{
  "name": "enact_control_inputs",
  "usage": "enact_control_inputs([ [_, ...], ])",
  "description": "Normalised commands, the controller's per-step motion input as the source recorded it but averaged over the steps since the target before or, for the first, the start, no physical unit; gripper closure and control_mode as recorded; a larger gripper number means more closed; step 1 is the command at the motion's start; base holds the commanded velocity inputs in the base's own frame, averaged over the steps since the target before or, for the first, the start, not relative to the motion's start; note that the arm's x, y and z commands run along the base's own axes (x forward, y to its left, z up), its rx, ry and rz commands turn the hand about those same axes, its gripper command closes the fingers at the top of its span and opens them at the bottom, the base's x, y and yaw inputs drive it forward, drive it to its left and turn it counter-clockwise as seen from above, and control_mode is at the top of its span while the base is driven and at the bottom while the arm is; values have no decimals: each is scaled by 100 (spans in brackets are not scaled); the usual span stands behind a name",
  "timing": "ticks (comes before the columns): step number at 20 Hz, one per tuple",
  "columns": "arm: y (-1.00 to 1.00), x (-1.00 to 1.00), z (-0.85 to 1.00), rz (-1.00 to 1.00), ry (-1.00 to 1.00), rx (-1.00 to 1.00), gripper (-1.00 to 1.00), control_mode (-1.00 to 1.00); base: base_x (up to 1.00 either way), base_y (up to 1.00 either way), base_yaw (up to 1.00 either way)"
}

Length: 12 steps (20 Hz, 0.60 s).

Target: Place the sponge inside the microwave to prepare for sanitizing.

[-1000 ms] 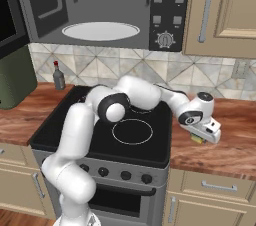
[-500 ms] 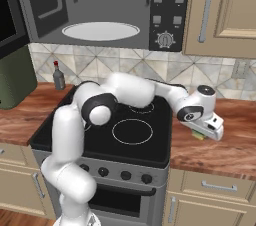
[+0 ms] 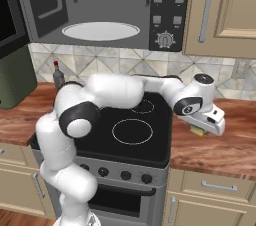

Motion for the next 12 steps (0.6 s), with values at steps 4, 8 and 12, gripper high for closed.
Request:
enact_control_inputs([
  [4, 70, -57, 48, 0, 0, -13, 100, -100, 0, 0, 0],
  [8, 87, -72, 13, 3, -2, -22, 100, -100, 0, 0, 0],
  [12, 81, -68, 19, 6, -4, -19, 100, -100, 0, 0, 0],
])
